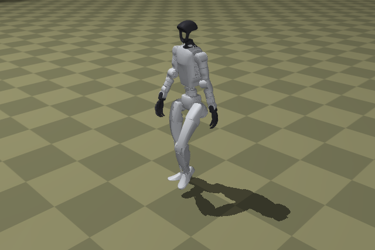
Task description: In place motions
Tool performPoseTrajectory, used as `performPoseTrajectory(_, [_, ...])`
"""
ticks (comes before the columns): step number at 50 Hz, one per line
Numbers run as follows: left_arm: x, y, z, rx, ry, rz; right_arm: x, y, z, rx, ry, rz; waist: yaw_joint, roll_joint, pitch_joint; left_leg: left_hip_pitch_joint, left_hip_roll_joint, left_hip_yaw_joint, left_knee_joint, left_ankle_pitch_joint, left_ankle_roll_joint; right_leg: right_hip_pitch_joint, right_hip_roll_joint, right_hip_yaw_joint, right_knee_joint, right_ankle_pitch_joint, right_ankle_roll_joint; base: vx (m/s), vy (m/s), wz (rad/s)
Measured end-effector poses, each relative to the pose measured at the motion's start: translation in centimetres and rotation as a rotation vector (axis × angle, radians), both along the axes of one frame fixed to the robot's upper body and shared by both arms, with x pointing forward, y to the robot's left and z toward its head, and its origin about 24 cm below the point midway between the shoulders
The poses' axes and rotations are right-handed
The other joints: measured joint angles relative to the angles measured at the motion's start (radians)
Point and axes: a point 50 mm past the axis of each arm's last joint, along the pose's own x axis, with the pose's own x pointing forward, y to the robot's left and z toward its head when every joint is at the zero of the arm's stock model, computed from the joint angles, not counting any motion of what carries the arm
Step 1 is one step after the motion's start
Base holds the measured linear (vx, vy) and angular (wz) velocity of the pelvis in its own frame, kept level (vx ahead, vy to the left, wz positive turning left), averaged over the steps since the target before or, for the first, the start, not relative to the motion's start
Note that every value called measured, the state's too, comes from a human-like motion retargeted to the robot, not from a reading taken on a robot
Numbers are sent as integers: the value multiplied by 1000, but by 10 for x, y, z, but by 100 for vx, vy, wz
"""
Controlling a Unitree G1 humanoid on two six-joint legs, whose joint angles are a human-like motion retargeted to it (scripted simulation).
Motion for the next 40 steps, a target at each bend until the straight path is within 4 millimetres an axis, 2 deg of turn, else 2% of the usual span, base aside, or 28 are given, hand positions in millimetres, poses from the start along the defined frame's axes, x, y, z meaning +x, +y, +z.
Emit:
performPoseTrajectory(3, [-4, 1, 0, 14, -13, -11, 11, 1, 7, -19, -91, 27, 25, 0, -37, -23, -19, 0, 25, -23, -10, -10, -8, 8, 0, 2, -2, 19, -2, -5])
performPoseTrajectory(6, [9, -1, -2, -2, -55, -31, 17, 5, 11, -9, -128, 52, 31, -2, -25, 56, -25, -5, -57, -19, -23, 1, -9, 3, -3, 1, -1, -5, 0, 6])
performPoseTrajectory(8, [14, -3, -3, -5, -69, -47, 11, 7, 7, -3, -103, 62, 30, 2, -26, 149, -38, -26, -173, -11, -41, 12, -5, -1, -7, -2, 3, 3, 0, 1])
performPoseTrajectory(10, [14, -4, -4, -2, -70, -63, -5, 9, -1, -7, -48, 63, 25, 10, -45, 274, -57, -48, -352, 15, -58, 17, 4, 1, -9, -7, 6, 17, -2, -11])
performPoseTrajectory(13, [6, -6, -3, -3, -48, -77, -44, 8, -17, -28, 86, 71, 29, 44, -91, 497, -65, -63, -733, 54, -96, 9, 50, 30, -5, -19, 6, 25, -1, -56])
performPoseTrajectory(14, [4, -7, -3, -3, -41, -81, -58, 6, -21, -42, 136, 74, 33, 62, -102, 568, -67, -77, -848, -31, -124, 6, 72, 42, -1, -25, 6, 25, 1, -82])
performPoseTrajectory(15, [2, -7, -3, -2, -35, -85, -73, 4, -25, -56, 187, 77, 36, 81, -113, 635, -70, -97, -949, -162, -155, 3, 95, 54, 3, -30, 6, 26, 1, -55])
performPoseTrajectory(17, [-5, -11, -3, -18, -15, -87, -107, -4, -32, -101, 310, 90, 5, 121, -155, 703, -30, -3, -1081, -243, -164, -4, 124, 48, -1, -36, 15, 29, 1, 10])
performPoseTrajectory(19, [-8, -15, -2, -49, 3, -79, -143, -11, -34, -147, 445, 106, -71, 144, -215, 683, -30, -55, -1176, -162, -197, -36, 121, 13, -4, -40, 26, 14, -1, 80])
performPoseTrajectory(20, [-6, -16, -3, -63, 4, -78, -157, -13, -34, -167, 509, 107, -104, 144, -241, 664, -36, -82, -1199, -146, -212, -59, 106, -5, -4, -41, 31, -10, 3, 43])
performPoseTrajectory(22, [10, -13, -4, -57, -29, -118, -180, -20, -32, -184, 594, 49, -90, 143, -225, 660, -40, -19, -1205, -149, -201, -76, 103, 10, 7, -41, 35, -14, 8, 16])
performPoseTrajectory(25, [36, -2, -5, -36, -96, -238, -218, -31, -26, -161, 704, -57, -62, 124, -182, 659, -56, -97, -1182, -148, -177, -47, 97, -13, -4, -31, 36, 6, 3, 8])
performPoseTrajectory(28, [52, 1, -4, -42, -120, -300, -243, -34, -20, -161, 804, -83, -9, 104, -172, 664, -67, -66, -1182, -150, -167, -54, 90, 22, -5, -19, 37, -1, 5, -57])
performPoseTrajectory(30, [53, 0, -4, -43, -132, -287, -249, -36, -18, -185, 826, -77, 11, 97, -172, 676, -73, -48, -1194, -147, -166, -63, 87, 46, 1, -18, 36, -7, 9, -51])
performPoseTrajectory(33, [44, 0, -4, -61, -135, -234, -243, -36, -20, -199, 788, -58, -6, 107, -180, 677, -71, -33, -1206, -145, -162, -75, 92, 62, 3, -14, 37, 2, 0, -33])
performPoseTrajectory(35, [35, -3, -4, -86, -103, -209, -232, -33, -24, -192, 738, -44, -28, 119, -183, 670, -63, -30, -1202, -146, -160, -80, 99, 69, 0, -11, 39, 4, 0, -20])
performPoseTrajectory(40, [18, -9, -3, -137, -26, -206, -188, -23, -32, -158, 578, -68, -39, 128, -161, 683, -58, -3, -1200, -152, -159, -89, 106, 103, 6, -4, 35, -5, 5, -34])
